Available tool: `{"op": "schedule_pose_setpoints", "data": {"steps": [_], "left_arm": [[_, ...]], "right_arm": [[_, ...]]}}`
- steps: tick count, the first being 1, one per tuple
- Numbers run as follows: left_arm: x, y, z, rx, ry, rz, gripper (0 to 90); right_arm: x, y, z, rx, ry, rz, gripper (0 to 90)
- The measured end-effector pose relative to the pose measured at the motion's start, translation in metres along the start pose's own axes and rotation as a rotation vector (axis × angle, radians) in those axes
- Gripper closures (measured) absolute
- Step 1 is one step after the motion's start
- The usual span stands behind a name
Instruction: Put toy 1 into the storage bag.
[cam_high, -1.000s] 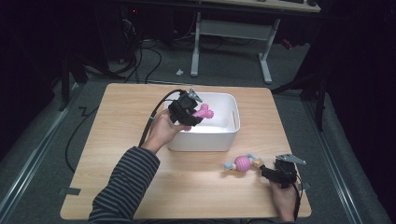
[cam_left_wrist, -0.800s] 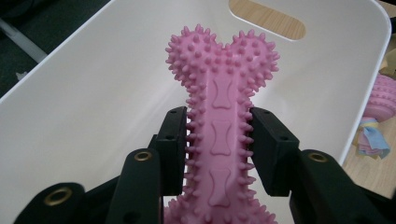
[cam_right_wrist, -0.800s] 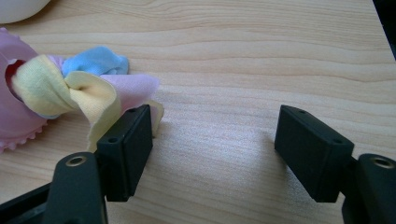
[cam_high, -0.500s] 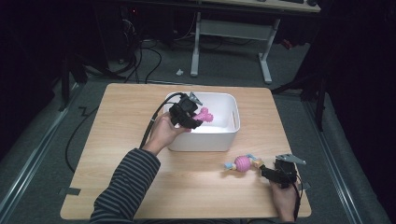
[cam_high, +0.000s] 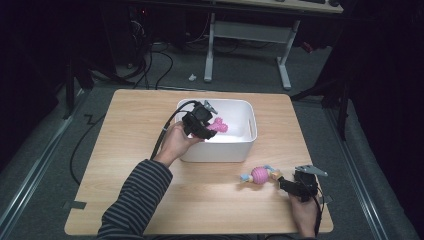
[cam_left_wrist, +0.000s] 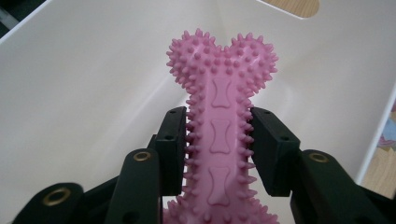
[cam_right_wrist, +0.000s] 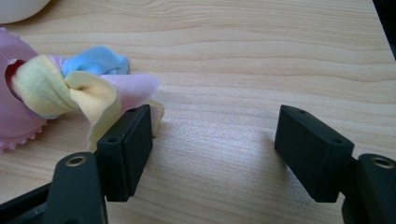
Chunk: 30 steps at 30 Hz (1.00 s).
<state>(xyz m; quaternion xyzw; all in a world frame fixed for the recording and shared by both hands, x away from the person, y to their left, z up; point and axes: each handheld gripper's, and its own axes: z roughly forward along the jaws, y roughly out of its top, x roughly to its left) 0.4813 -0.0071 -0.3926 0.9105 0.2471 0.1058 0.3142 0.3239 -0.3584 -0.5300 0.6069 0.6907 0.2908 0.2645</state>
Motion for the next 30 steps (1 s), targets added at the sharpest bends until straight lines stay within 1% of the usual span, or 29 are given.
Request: {"op": "schedule_pose_setpoints", "data": {"steps": [6, 8, 10, 16, 21, 25, 27, 28, 30], "left_arm": [[0.001, 0.000, 0.002, 0.017, -0.010, -0.012, 56.7], [0.003, -0.001, 0.000, -0.001, -0.025, -0.029, 53.6], [0.004, -0.001, -0.004, -0.026, -0.022, -0.039, 50.7], [0.004, -0.002, -0.016, -0.044, -0.007, -0.037, 46.9], [0.003, -0.006, -0.033, -0.083, 0.010, -0.037, 45.0], [0.003, -0.013, -0.048, -0.104, 0.023, -0.035, 43.4], [0.004, -0.019, -0.054, -0.114, 0.026, -0.047, 43.4], [0.004, -0.019, -0.054, -0.114, 0.026, -0.047, 43.1], [0.006, -0.026, -0.060, -0.119, 0.036, -0.054, 43.0]], "right_arm": [[0.000, 0.000, 0.000, 0.001, 0.000, 0.000, 28.0], [0.000, 0.000, 0.000, 0.004, -0.001, -0.001, 28.0], [0.000, 0.000, 0.000, 0.002, -0.001, 0.000, 28.1], [0.000, 0.000, 0.000, 0.002, -0.001, 0.002, 28.2], [0.000, 0.000, 0.000, 0.002, -0.001, 0.002, 28.2], [0.000, 0.000, 0.000, 0.004, -0.002, -0.001, 28.2], [0.000, 0.000, 0.000, 0.004, -0.002, -0.001, 28.2], [0.000, 0.000, 0.000, 0.004, -0.002, -0.001, 28.1], [0.000, 0.000, 0.000, 0.003, -0.002, -0.001, 28.2]]}}
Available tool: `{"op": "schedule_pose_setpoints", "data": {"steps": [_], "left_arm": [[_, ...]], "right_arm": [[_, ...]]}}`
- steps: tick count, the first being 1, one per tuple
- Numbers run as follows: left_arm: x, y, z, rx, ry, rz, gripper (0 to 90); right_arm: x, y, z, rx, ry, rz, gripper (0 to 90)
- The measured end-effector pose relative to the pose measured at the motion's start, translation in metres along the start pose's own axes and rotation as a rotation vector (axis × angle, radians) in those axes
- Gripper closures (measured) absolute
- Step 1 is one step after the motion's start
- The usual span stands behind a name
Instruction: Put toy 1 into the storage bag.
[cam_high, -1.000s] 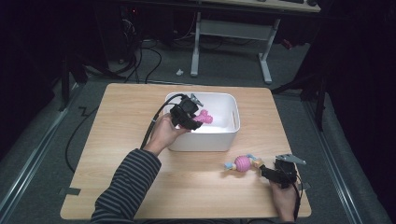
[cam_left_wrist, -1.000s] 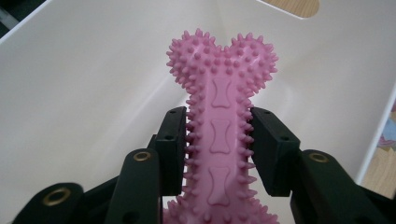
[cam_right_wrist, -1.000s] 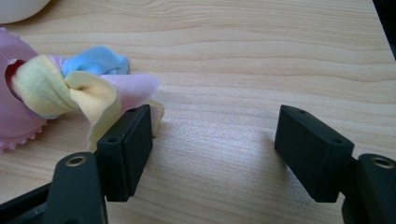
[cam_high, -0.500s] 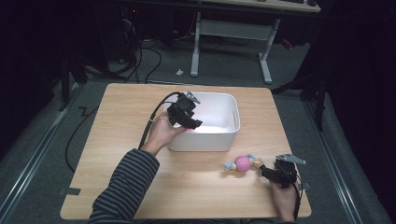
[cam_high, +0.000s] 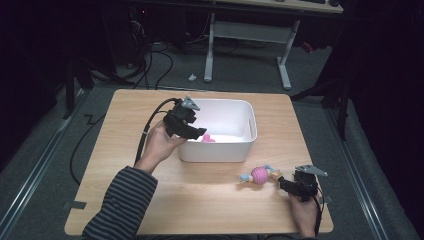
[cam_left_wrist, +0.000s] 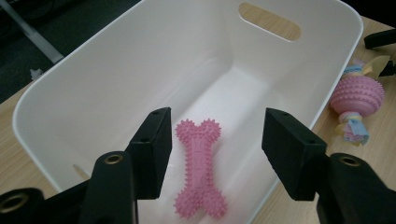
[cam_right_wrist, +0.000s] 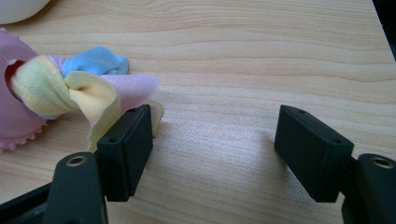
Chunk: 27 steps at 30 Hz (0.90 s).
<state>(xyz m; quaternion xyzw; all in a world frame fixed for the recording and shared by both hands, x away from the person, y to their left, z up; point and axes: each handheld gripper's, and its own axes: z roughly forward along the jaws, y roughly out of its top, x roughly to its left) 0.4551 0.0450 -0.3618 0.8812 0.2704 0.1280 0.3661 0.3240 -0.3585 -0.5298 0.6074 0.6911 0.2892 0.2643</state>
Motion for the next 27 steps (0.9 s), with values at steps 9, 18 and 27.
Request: {"op": "schedule_pose_setpoints", "data": {"steps": [9, 18, 27], "left_arm": [[0.010, -0.024, -0.025, -0.046, 0.033, -0.044, 42.6], [0.022, -0.047, -0.043, -0.081, 0.050, -0.109, 42.0], [0.028, -0.066, -0.062, -0.107, 0.084, -0.143, 41.0]], "right_arm": [[0.000, 0.000, 0.000, 0.000, 0.000, 0.000, 28.1], [0.000, 0.000, 0.000, 0.000, -0.001, 0.000, 28.2], [0.000, 0.000, 0.000, 0.000, -0.001, 0.000, 28.2]]}}
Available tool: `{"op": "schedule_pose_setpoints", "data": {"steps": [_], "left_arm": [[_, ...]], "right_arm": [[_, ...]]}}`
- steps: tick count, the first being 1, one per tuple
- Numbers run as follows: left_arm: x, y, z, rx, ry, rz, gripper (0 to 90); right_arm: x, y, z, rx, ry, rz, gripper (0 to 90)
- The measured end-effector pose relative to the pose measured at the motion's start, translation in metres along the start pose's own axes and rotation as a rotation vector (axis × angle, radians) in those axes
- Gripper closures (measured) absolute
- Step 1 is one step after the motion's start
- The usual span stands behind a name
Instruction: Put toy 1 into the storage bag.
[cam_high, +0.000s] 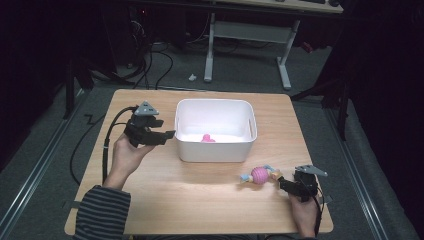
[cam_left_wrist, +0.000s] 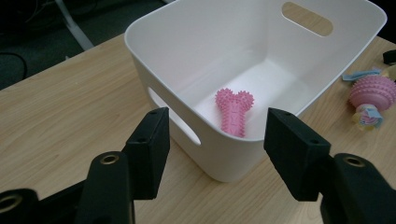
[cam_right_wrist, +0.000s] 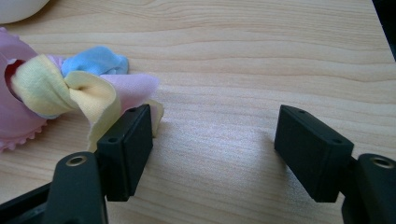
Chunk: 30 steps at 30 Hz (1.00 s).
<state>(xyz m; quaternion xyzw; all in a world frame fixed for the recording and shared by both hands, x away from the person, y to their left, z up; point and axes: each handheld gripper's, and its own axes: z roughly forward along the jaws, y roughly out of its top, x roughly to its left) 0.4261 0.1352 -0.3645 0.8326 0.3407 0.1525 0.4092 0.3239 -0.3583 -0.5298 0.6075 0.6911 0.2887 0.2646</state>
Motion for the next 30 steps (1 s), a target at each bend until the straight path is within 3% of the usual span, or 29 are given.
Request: {"op": "schedule_pose_setpoints", "data": {"steps": [9, 30], "left_arm": [[0.003, -0.017, -0.018, -0.023, 0.047, -0.016, 40.4], [0.014, -0.064, -0.031, -0.058, 0.058, -0.118, 38.8]], "right_arm": [[0.000, 0.000, 0.000, 0.000, 0.000, 0.000, 28.2], [0.000, 0.000, 0.000, 0.001, -0.001, 0.001, 28.2]]}}
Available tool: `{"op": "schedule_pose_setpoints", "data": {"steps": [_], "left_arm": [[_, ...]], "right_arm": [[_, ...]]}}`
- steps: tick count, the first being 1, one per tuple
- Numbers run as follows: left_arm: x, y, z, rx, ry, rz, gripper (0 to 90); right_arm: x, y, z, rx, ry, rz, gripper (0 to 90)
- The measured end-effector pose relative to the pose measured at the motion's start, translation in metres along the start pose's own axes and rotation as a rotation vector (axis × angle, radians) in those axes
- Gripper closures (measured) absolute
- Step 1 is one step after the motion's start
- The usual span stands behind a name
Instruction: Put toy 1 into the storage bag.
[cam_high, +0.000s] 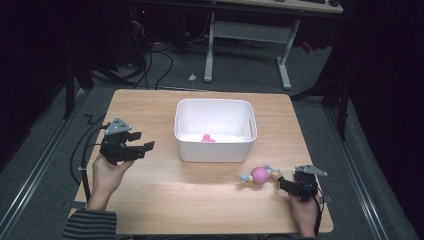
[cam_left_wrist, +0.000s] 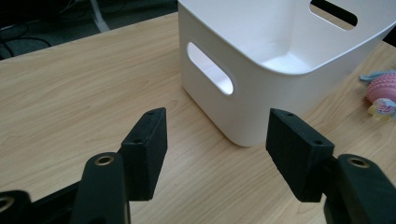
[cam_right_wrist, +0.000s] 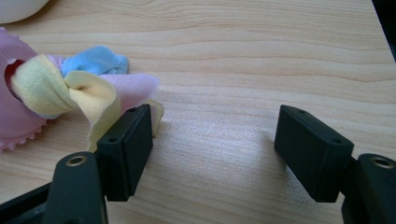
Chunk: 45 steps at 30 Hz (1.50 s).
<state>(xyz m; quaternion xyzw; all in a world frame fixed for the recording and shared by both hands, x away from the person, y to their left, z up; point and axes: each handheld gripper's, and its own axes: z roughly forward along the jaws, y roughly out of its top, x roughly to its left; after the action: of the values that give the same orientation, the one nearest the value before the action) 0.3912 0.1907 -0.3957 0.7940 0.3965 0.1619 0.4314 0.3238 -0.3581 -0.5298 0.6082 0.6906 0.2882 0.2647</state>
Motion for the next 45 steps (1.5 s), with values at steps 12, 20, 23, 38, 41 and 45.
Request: {"op": "schedule_pose_setpoints", "data": {"steps": [12, 20, 23, 38, 41, 45], "left_arm": [[0.006, -0.032, 0.001, -0.005, -0.004, -0.065, 37.2], [0.010, -0.051, 0.008, 0.001, -0.012, -0.111, 35.8], [0.010, -0.055, 0.010, 0.000, -0.010, -0.118, 35.5], [0.002, -0.078, 0.037, -0.004, -0.016, -0.140, 34.3], [0.002, -0.081, 0.044, -0.007, -0.002, -0.145, 34.3], [0.001, -0.087, 0.053, 0.015, 0.007, -0.152, 34.3]], "right_arm": [[0.000, 0.000, 0.000, -0.003, 0.000, 0.000, 28.2], [0.000, 0.000, 0.000, -0.002, 0.000, 0.000, 28.2], [0.000, 0.000, 0.000, -0.001, -0.001, 0.001, 28.2], [0.000, 0.000, 0.000, 0.000, -0.001, 0.002, 28.2], [0.000, 0.000, 0.000, -0.002, 0.000, 0.002, 28.2], [0.000, 0.000, 0.000, -0.003, 0.000, 0.002, 28.2]]}}
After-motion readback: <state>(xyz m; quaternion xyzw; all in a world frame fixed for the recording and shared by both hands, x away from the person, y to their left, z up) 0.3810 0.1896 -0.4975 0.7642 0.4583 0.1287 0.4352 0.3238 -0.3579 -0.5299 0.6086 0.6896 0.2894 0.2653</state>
